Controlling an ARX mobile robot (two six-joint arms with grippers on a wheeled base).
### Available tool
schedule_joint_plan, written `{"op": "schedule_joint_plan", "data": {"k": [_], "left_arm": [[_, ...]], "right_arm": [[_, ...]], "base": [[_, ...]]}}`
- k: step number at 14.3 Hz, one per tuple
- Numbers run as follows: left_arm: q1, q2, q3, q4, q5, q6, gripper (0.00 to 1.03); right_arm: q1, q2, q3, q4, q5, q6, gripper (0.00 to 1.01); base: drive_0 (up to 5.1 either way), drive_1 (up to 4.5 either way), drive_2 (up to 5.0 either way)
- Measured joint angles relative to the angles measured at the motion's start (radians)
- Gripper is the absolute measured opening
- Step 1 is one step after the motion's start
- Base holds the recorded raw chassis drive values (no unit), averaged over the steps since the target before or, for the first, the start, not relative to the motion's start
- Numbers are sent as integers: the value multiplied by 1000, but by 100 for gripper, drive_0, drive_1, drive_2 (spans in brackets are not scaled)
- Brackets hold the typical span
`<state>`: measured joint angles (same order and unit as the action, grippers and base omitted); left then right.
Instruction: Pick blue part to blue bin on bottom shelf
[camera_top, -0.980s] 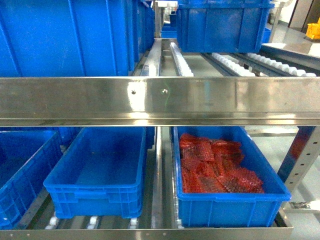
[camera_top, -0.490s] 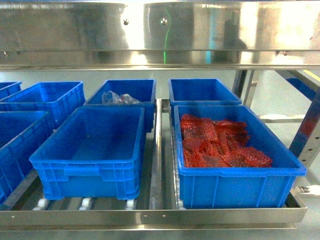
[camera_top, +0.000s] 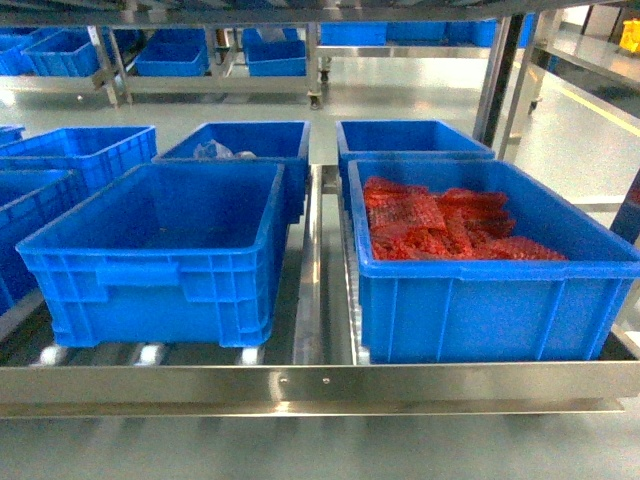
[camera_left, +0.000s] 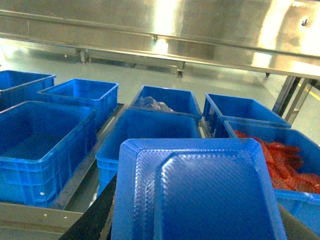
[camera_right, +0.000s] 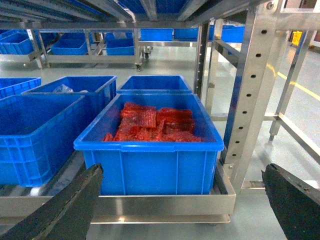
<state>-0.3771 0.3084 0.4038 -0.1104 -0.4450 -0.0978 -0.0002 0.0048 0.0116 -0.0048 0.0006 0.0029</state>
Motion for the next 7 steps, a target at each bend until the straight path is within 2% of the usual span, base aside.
{"op": "schedule_joint_plan", "data": {"k": [7], "left_arm": [[0,0,0,-2,0,0,43]], "right_arm": [[0,0,0,-2,0,0,98]], "base": [[0,0,0]]}}
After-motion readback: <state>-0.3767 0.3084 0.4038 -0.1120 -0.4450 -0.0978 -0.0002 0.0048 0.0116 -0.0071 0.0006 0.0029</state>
